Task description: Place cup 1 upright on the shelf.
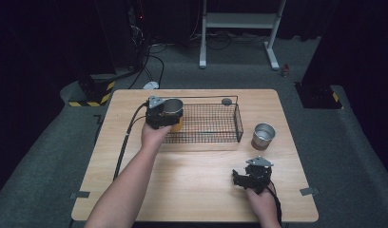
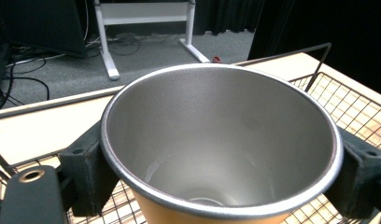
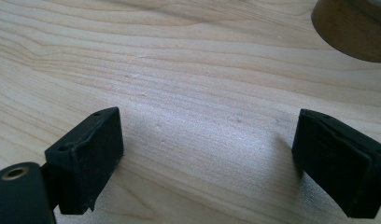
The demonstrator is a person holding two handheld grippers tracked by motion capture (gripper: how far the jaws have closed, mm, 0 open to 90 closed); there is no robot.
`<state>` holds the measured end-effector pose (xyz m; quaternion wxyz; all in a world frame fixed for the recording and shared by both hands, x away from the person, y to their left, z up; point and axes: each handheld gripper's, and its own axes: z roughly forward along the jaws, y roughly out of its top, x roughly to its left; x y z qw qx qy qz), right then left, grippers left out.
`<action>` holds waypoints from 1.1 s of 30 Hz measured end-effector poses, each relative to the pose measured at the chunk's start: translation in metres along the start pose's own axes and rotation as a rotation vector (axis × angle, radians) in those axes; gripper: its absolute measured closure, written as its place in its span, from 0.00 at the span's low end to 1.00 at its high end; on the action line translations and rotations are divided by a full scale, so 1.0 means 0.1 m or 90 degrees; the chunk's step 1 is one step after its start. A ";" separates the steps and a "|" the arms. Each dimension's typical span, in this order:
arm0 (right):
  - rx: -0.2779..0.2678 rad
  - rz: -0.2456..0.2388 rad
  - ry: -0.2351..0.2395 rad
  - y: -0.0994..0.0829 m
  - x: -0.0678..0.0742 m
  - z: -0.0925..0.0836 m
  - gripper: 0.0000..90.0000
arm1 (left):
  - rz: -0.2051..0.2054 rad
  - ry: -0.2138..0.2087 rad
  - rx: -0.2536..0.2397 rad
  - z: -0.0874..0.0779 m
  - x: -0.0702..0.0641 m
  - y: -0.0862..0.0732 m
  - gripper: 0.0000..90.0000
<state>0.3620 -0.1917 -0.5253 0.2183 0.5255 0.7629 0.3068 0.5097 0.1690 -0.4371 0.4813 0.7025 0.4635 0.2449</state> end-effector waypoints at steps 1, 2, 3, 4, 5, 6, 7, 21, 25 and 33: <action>0.000 0.000 0.000 0.00 0.00 0.00 0.10 | 0.000 0.000 0.009 0.03 0.00 -0.03 0.15; 0.000 0.000 0.000 0.00 0.00 0.00 0.10 | 0.000 0.000 0.009 0.03 0.00 -0.03 0.15; 0.000 0.000 0.000 0.00 0.00 0.00 0.10 | 0.001 0.002 0.015 0.06 -0.01 -0.06 0.15; 0.000 0.000 0.000 0.00 0.00 0.00 0.10 | 0.001 0.002 0.015 0.06 -0.01 -0.06 0.15; 0.000 0.000 0.000 0.00 0.00 0.00 0.10 | 0.000 0.002 0.019 0.08 -0.01 -0.08 0.15; 0.000 0.000 0.000 0.00 0.00 0.00 0.10 | 0.000 0.002 0.019 0.08 -0.01 -0.08 0.15; 0.000 0.000 0.000 0.00 0.00 0.00 0.10 | 0.001 0.001 0.023 0.09 -0.02 -0.09 0.15; 0.000 -0.004 0.004 0.00 0.00 0.00 0.10 | 0.019 0.020 0.058 0.20 -0.05 -0.20 0.14; 0.000 -0.004 0.004 0.00 0.00 0.00 0.10 | 0.020 0.026 0.058 0.21 -0.06 -0.22 0.14; -0.001 -0.005 0.003 0.00 0.00 0.00 0.10 | 0.027 0.031 0.057 0.21 -0.04 -0.21 0.14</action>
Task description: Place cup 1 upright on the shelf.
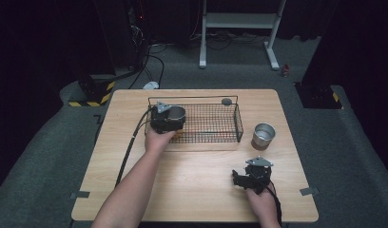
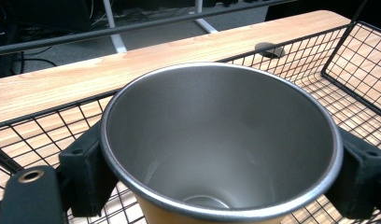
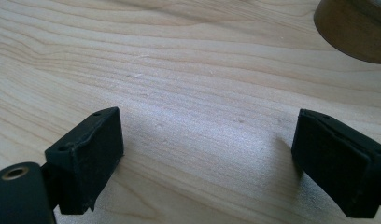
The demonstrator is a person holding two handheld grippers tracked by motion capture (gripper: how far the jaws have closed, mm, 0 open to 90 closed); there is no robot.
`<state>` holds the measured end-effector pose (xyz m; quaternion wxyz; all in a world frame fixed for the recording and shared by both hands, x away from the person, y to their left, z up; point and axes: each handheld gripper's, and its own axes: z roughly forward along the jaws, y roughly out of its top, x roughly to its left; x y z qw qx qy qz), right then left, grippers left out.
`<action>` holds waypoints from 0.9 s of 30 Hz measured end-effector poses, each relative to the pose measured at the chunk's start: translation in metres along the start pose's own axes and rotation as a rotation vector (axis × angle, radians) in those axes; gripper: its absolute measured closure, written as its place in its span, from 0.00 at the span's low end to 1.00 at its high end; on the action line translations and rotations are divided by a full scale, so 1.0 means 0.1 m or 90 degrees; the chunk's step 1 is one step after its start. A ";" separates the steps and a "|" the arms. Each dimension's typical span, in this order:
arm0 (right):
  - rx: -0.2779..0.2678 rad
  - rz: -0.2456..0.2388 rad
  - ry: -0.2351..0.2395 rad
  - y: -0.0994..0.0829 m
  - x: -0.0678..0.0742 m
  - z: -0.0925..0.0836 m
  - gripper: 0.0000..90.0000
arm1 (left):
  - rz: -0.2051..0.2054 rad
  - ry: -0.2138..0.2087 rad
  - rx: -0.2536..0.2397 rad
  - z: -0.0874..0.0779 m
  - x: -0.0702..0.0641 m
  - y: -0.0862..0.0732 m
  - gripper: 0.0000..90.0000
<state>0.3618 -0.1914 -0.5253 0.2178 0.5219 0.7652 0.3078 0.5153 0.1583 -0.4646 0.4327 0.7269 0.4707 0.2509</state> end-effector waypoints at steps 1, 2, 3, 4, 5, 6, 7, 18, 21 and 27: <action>0.000 0.000 0.000 0.00 0.00 0.00 0.10 | 0.000 0.001 0.000 0.00 0.01 0.00 0.14; 0.000 0.000 0.000 0.00 0.00 0.00 0.10 | 0.000 0.001 0.000 0.00 0.01 0.00 0.14; 0.000 0.000 0.000 0.00 0.00 0.00 0.10 | -0.003 0.001 -0.001 0.00 0.01 0.00 0.14; 0.000 0.000 0.000 0.00 0.00 0.00 0.10 | -0.002 0.001 0.000 0.00 0.00 -0.01 0.14; 0.000 0.000 0.000 0.00 0.00 0.00 0.10 | -0.002 0.001 0.000 0.00 0.00 -0.01 0.14; 0.000 0.000 0.000 0.00 0.00 0.00 0.10 | 0.004 0.003 0.001 -0.01 -0.01 -0.02 0.14; 0.000 0.000 0.000 0.00 0.00 0.00 0.10 | 0.007 0.002 0.003 -0.02 -0.01 -0.02 0.14; -0.002 -0.004 -0.001 0.00 0.00 0.00 0.10 | 0.018 -0.003 0.020 -0.07 -0.01 -0.04 0.14; -0.001 -0.004 -0.001 0.00 0.00 0.00 0.10 | 0.022 -0.003 0.023 -0.08 0.00 -0.05 0.14; -0.002 -0.004 -0.001 0.00 0.00 0.00 0.10 | 0.023 0.001 0.042 -0.08 0.00 -0.09 0.15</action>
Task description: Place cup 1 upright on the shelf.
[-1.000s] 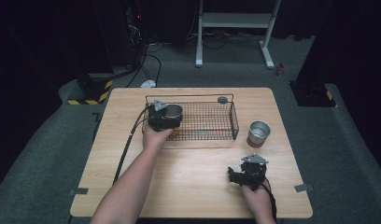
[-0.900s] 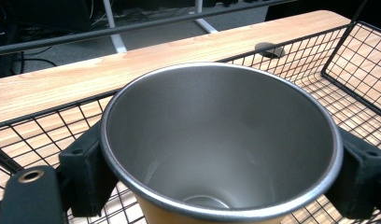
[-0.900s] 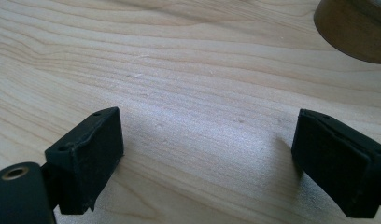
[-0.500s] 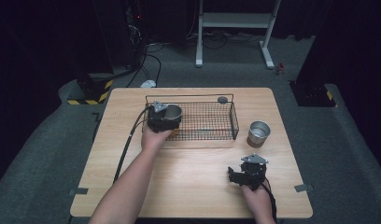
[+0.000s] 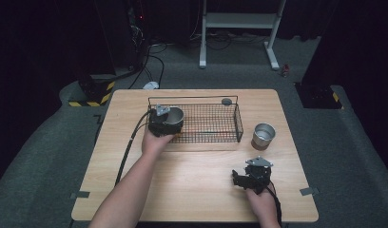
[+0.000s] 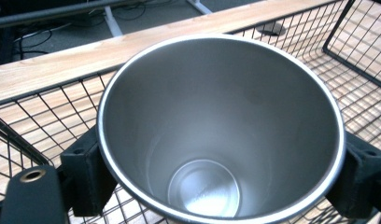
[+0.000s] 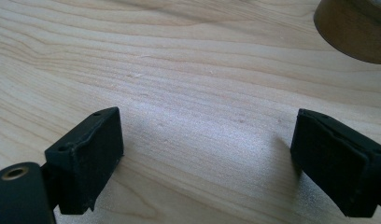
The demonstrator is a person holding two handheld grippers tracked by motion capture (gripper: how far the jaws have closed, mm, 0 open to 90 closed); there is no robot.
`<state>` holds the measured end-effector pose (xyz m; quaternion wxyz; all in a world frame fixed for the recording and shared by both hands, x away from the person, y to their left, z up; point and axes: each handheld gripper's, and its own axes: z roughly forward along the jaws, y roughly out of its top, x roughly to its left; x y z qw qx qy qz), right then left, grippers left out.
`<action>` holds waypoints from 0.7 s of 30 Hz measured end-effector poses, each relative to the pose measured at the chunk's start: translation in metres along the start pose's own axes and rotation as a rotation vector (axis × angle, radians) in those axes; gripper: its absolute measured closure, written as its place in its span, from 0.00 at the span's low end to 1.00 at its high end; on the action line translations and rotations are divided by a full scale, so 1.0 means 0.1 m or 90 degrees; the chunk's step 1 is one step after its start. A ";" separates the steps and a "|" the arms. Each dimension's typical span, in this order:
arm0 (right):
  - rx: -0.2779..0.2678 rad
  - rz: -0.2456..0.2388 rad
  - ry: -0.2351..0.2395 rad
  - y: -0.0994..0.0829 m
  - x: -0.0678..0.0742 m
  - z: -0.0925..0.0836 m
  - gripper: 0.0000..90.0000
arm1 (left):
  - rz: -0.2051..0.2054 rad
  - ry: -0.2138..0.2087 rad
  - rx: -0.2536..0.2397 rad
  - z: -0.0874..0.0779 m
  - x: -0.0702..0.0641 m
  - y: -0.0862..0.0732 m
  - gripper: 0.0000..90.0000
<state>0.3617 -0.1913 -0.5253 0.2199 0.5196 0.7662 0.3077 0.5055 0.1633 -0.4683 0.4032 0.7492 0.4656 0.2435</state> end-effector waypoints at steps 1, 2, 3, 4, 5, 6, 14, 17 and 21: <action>0.000 0.000 0.000 0.00 0.00 0.00 0.10 | 0.002 -0.001 0.002 0.00 0.00 0.00 0.15; 0.000 0.000 0.000 0.00 0.00 0.00 0.10 | 0.002 -0.001 0.002 0.00 0.00 0.00 0.16; 0.000 0.000 0.000 0.00 0.00 0.00 0.10 | -0.001 -0.002 0.003 0.00 0.00 0.00 0.16; 0.000 0.000 0.000 0.00 0.00 0.00 0.10 | 0.000 -0.003 0.004 0.00 0.01 0.00 0.16; 0.000 0.000 0.000 0.00 0.00 0.00 0.10 | -0.006 -0.005 0.004 0.00 0.02 0.00 0.16; 0.000 0.000 0.000 0.00 0.00 0.00 0.10 | -0.009 -0.005 0.002 0.00 0.03 0.00 0.16; 0.000 0.000 0.000 0.00 0.00 0.00 0.10 | -0.006 0.010 -0.014 0.03 0.05 0.00 0.16; 0.000 0.000 0.000 0.00 0.00 0.00 0.10 | 0.000 0.012 -0.012 0.03 0.01 -0.01 0.16; 0.000 0.000 0.000 0.00 0.00 0.00 0.10 | -0.010 0.010 -0.006 0.02 0.03 0.00 0.16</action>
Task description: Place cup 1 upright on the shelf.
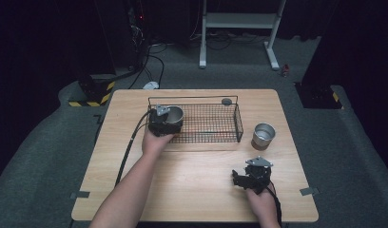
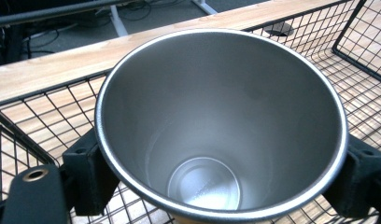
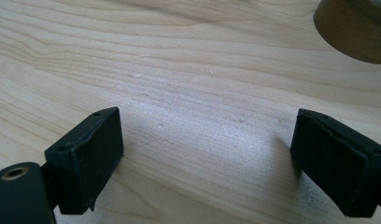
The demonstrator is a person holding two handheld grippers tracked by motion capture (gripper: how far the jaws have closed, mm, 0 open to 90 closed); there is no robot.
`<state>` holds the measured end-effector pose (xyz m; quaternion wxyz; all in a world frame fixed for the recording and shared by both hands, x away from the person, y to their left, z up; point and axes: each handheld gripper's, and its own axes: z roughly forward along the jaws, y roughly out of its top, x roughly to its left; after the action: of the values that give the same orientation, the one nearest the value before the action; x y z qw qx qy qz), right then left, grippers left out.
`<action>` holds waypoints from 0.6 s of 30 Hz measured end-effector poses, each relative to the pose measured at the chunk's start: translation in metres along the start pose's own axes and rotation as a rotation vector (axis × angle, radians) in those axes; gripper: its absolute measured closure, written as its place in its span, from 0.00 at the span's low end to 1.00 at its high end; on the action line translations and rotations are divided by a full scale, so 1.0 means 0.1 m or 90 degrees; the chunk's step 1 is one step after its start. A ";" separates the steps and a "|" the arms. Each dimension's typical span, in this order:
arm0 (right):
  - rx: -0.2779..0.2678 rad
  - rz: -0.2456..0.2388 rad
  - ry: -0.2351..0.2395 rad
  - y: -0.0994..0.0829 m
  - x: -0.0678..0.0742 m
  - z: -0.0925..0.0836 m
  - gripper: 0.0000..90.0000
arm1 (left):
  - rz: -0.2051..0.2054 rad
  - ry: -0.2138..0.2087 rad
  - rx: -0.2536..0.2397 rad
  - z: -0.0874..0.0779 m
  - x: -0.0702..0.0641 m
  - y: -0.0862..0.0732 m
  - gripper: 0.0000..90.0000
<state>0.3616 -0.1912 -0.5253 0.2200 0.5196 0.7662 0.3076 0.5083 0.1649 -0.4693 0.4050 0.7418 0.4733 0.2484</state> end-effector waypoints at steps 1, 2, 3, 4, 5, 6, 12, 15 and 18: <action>-0.001 0.000 -0.001 0.00 0.00 0.00 0.10 | -0.013 0.005 0.009 -0.01 0.01 0.01 0.12; -0.001 0.000 -0.001 0.00 0.00 0.00 0.10 | -0.013 0.005 0.009 -0.01 0.01 0.01 0.11; 0.000 0.000 0.000 0.00 0.00 0.00 0.10 | -0.015 -0.001 0.011 -0.02 0.02 0.01 0.11; 0.000 0.001 0.000 0.00 0.00 0.00 0.10 | -0.016 -0.002 0.012 -0.02 0.03 0.01 0.06; 0.000 0.001 0.000 0.00 0.00 0.00 0.10 | -0.019 -0.005 0.014 -0.03 0.03 0.01 0.06; 0.001 0.001 0.000 0.00 0.00 0.00 0.10 | -0.021 -0.014 0.021 -0.03 0.05 0.01 0.01; 0.001 0.001 0.000 0.00 0.00 0.00 0.10 | -0.011 -0.015 0.020 -0.05 0.04 0.01 0.01; 0.001 0.001 0.000 0.00 0.01 0.00 0.10 | -0.006 -0.008 0.009 -0.09 0.01 0.03 0.01; 0.001 0.001 0.000 0.00 0.01 0.00 0.10 | -0.004 -0.007 0.004 -0.13 0.01 0.03 0.01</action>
<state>0.3612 -0.1909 -0.5253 0.2195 0.5204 0.7658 0.3075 0.5006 0.1703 -0.4596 0.4065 0.7429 0.4740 0.2414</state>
